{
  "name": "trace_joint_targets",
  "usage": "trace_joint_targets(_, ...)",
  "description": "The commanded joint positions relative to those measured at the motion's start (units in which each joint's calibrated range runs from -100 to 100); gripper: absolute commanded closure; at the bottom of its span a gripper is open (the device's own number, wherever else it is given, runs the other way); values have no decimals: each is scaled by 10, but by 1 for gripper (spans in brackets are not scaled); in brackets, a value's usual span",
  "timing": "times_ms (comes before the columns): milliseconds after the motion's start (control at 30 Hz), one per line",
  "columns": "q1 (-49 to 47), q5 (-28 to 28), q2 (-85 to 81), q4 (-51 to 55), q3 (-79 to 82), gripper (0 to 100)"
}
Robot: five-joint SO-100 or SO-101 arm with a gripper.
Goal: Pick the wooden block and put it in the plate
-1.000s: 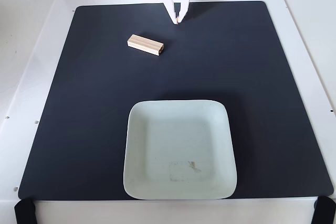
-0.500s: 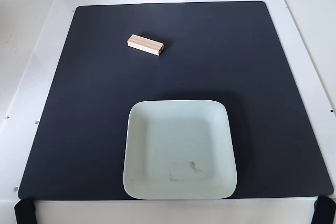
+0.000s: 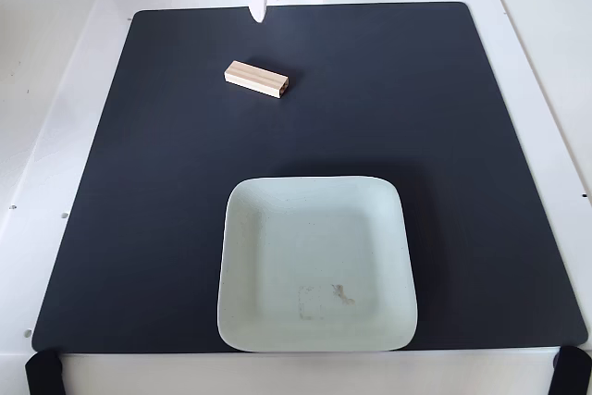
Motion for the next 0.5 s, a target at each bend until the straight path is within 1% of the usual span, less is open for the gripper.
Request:
trace_joint_targets(0, -4, -11, 13, -48, 23, 99)
trace_joint_targets(33, -5, -11, 15, -53, 32, 99)
trace_joint_targets(100, 2, -11, 17, -53, 49, 95)
trace_joint_targets(233, 18, -12, 22, -56, 72, 81)
trace_joint_targets(300, 18, -11, 24, -56, 75, 76)
trace_joint_targets(467, 14, -15, 31, -56, 76, 74)
